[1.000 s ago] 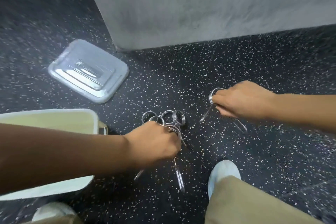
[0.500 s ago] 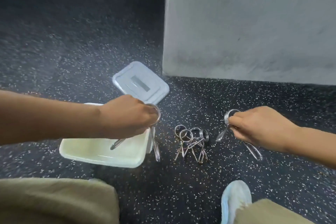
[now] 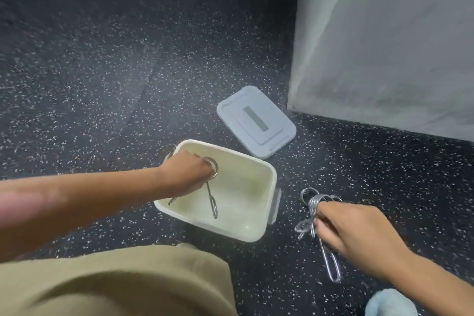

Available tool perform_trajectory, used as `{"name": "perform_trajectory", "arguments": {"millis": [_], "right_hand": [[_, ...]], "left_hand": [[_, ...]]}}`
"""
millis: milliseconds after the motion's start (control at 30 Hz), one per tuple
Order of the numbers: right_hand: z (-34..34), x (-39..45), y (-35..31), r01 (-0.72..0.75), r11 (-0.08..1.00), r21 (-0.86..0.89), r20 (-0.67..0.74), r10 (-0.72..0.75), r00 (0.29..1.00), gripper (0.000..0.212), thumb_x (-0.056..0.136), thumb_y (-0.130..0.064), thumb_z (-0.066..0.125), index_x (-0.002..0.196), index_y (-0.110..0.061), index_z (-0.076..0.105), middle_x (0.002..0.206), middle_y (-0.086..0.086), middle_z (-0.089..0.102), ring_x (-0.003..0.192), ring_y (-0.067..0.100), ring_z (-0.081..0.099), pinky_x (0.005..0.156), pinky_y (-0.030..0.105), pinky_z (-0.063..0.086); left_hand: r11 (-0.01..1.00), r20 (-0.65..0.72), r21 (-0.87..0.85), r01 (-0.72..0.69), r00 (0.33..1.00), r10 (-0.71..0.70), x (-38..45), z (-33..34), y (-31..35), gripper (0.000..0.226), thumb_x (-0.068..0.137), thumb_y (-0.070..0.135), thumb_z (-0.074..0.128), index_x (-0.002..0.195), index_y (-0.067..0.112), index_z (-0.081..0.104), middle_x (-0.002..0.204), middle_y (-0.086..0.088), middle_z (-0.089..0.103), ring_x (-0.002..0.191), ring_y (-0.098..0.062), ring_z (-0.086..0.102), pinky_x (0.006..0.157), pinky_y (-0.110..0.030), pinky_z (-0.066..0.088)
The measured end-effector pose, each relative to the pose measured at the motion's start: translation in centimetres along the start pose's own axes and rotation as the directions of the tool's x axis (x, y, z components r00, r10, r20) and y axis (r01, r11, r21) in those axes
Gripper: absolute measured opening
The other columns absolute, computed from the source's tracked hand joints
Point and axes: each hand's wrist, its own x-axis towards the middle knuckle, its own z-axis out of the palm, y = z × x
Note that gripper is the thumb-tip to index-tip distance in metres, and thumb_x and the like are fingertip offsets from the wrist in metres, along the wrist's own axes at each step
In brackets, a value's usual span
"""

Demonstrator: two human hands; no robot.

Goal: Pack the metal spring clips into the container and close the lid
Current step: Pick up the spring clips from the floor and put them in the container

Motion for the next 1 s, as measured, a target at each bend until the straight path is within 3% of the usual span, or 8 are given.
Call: {"name": "perform_trajectory", "arguments": {"millis": [67,233,400,500,600,733,900,1000], "right_hand": [[0.6,0.4,-1.3,-0.044,0.998,0.042,0.018,0.043,0.999,0.026,0.081,-0.030,0.066,0.066,-0.027,0.045,0.047,-0.009,0.042,0.039,0.007,0.030,0.041,0.015,0.014],[2.0,2.1,-3.4,-0.041,0.992,0.117,0.039,0.037,0.999,0.029,0.078,-0.021,0.071,0.062,-0.022,0.046,0.050,-0.012,0.028,0.041,0.008,0.023,0.046,0.007,0.010],[2.7,5.0,-4.8,0.003,0.992,0.128,0.005,-0.004,1.000,0.024,0.081,-0.026,0.058,0.062,-0.024,0.045,0.051,-0.013,0.028,0.043,0.006,0.021,0.045,0.008,0.004],[3.6,6.7,-5.4,0.031,0.986,0.164,-0.028,-0.027,0.999,0.022,0.083,-0.025,0.057,0.063,-0.021,0.049,0.048,-0.010,0.040,0.040,0.009,0.028,0.045,0.009,0.010],[4.8,8.6,-6.2,0.073,0.988,0.134,-0.049,-0.067,0.997,0.019,0.083,-0.026,0.059,0.066,-0.019,0.054,0.050,-0.008,0.047,0.039,0.014,0.041,0.039,0.022,0.027],[6.1,11.3,-7.8,0.131,0.989,0.074,-0.060,-0.127,0.990,0.016,0.078,-0.023,0.067,0.067,-0.017,0.057,0.051,-0.005,0.048,0.039,0.020,0.044,0.036,0.028,0.033],[8.6,14.2,-8.8,0.203,0.978,-0.050,0.080,-0.198,0.977,0.022,0.059,-0.020,0.080,0.061,-0.014,0.059,0.050,0.001,0.051,0.035,0.023,0.046,0.041,0.024,0.021],[10.7,15.4,-9.4,0.197,0.972,-0.129,0.184,-0.172,0.968,0.027,0.049,-0.011,0.083,0.057,-0.015,0.058,0.049,0.001,0.050,0.035,0.018,0.042,0.043,0.023,0.021]], "left_hand": [[1.000,0.039,-0.011,0.010,0.999,-0.010,0.9,2.2,-0.4,0.011,0.081,0.005,0.053,0.078,0.014,0.059,0.075,-0.001,0.065,0.067,-0.027,0.066,0.059,-0.036,0.054],[1.000,0.123,0.027,0.000,0.992,-0.004,3.5,6.3,-0.6,0.019,0.083,0.002,0.051,0.085,0.018,0.061,0.093,-0.001,0.069,0.082,-0.029,0.071,0.057,-0.032,0.043],[0.998,0.226,0.044,-0.047,0.974,0.036,4.9,9.8,-0.8,0.029,0.085,-0.006,0.049,0.095,0.013,0.068,0.101,-0.002,0.070,0.083,-0.027,0.071,0.064,-0.037,0.057],[0.996,0.258,0.077,-0.053,0.966,0.032,5.4,10.8,-0.3,0.031,0.084,-0.007,0.054,0.102,0.014,0.070,0.102,-0.002,0.071,0.085,-0.024,0.071,0.060,-0.033,0.051],[0.994,0.255,0.091,-0.067,0.966,0.041,5.7,10.8,0.2,0.034,0.083,-0.008,0.055,0.105,0.012,0.070,0.104,-0.004,0.070,0.088,-0.023,0.069,0.058,-0.032,0.041],[0.996,0.235,0.086,-0.016,0.972,-0.004,5.7,10.7,0.7,0.035,0.082,-0.011,0.056,0.104,0.011,0.071,0.105,-0.005,0.068,0.089,-0.024,0.068,0.057,-0.032,0.042],[0.995,0.211,0.038,0.096,0.972,-0.102,4.8,9.5,0.8,0.018,0.087,0.000,0.059,0.097,0.013,0.068,0.099,-0.002,0.071,0.082,-0.025,0.073,0.053,-0.030,0.044],[0.978,0.162,-0.071,0.196,0.970,-0.183,3.6,7.9,0.5,0.013,0.092,0.031,0.064,0.091,0.024,0.054,0.095,-0.001,0.073,0.084,-0.027,0.073,0.057,-0.031,0.047]]}}
